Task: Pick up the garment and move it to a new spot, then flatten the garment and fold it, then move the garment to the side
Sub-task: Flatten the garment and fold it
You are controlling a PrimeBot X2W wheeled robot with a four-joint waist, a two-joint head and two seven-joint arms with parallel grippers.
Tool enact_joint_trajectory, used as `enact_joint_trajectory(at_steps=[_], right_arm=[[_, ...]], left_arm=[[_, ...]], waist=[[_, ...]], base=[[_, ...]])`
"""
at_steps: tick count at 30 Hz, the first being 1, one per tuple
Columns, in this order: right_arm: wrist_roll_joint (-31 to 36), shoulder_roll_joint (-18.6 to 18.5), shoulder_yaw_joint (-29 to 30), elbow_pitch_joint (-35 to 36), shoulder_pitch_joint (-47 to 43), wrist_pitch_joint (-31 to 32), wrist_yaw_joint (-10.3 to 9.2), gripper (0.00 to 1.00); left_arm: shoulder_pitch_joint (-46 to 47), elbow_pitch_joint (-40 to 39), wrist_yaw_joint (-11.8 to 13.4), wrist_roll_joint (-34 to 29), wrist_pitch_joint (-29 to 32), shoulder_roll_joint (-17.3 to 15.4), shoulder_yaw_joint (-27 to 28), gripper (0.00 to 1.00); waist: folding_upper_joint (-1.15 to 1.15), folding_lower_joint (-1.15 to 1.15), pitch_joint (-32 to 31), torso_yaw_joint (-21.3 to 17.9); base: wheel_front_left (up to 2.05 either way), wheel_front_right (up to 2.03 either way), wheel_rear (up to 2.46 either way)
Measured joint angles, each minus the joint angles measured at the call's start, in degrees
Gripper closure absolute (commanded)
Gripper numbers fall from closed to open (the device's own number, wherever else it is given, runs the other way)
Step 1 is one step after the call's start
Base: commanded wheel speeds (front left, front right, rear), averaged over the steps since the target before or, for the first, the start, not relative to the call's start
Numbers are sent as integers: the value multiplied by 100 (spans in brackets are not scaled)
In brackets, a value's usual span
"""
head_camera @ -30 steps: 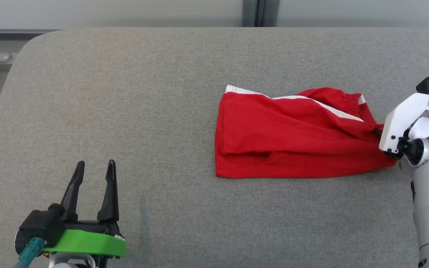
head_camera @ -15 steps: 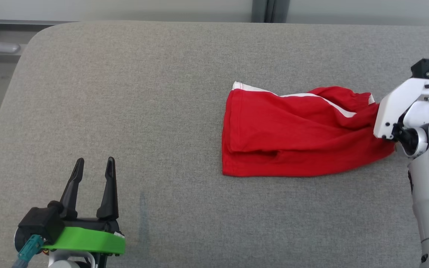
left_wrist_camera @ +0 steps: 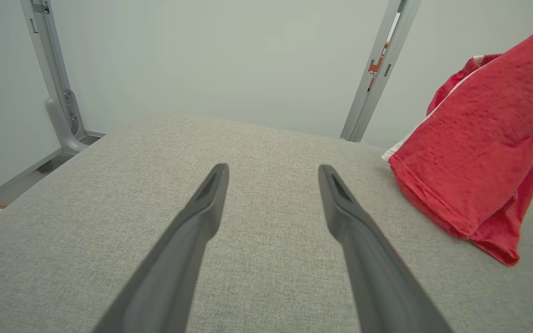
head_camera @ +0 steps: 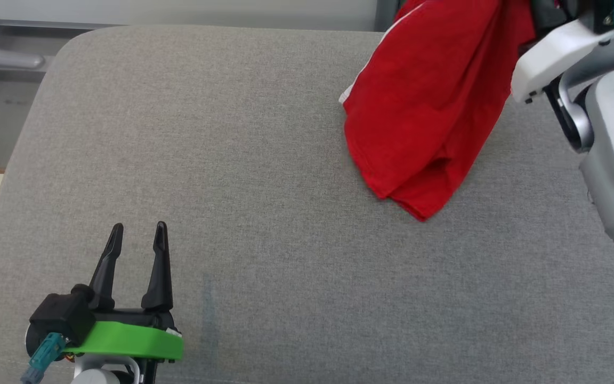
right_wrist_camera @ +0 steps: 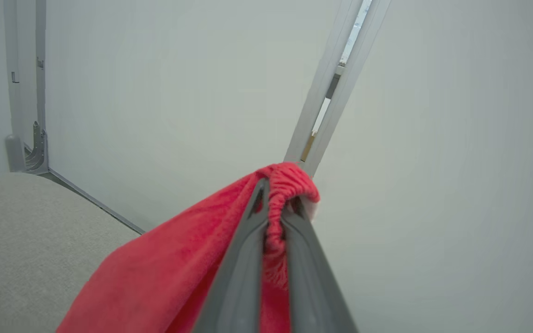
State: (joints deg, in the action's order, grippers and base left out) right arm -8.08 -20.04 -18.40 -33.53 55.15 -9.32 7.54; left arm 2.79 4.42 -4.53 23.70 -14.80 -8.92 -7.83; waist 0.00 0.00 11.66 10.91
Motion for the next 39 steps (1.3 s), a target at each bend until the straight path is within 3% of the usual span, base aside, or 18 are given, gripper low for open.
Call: enact_joint_trajectory(at_steps=[4,8,13,19,20,21,29,34,39], right_arm=[[-761,-413,-1111,-309,-470,102,0,100],[-1649,-1079,-2024,-342,-1123,417,0,100],[-2273,-1689,-2334,-387,-1723,566,0,100],[-2193,-1969,-2651,-455,-2160,724,0,100],[-2182,-1965,-2753,-427,-2259,766,0,60],[-2226,-1951,-2843,-390,-2372,826,0,0],[-2740,-2126,-2565,-105,-2720,829,1,0],[-2883,-2248,-1763,286,-2973,714,0,0],[-3141,-1871,-805,1155,-3764,873,0,0]], left_arm=[[-36,20,0,-7,-16,37,13,0],[-129,10,0,-12,-16,45,41,0],[-147,-22,0,-14,-18,42,66,0],[-182,-32,0,-26,-19,38,62,0],[-187,-30,1,-35,-20,40,62,0],[-193,-31,2,-38,-23,40,63,0],[-266,-34,25,-38,-23,38,80,0],[-339,-56,52,-38,-23,42,132,0],[-433,-78,76,-36,-24,53,197,0]], waist=[[0,0,-74,-29],[0,0,-118,-129],[0,0,-160,-273],[0,0,-228,-439],[0,0,-248,-455],[0,0,-266,-472],[0,0,-428,-574],[0,0,-526,-641],[0,0,-668,-716]], base=[[0,0,0],[0,0,0],[0,0,0],[0,0,0],[0,0,0],[0,0,0],[0,0,0],[0,0,0],[0,0,0]])
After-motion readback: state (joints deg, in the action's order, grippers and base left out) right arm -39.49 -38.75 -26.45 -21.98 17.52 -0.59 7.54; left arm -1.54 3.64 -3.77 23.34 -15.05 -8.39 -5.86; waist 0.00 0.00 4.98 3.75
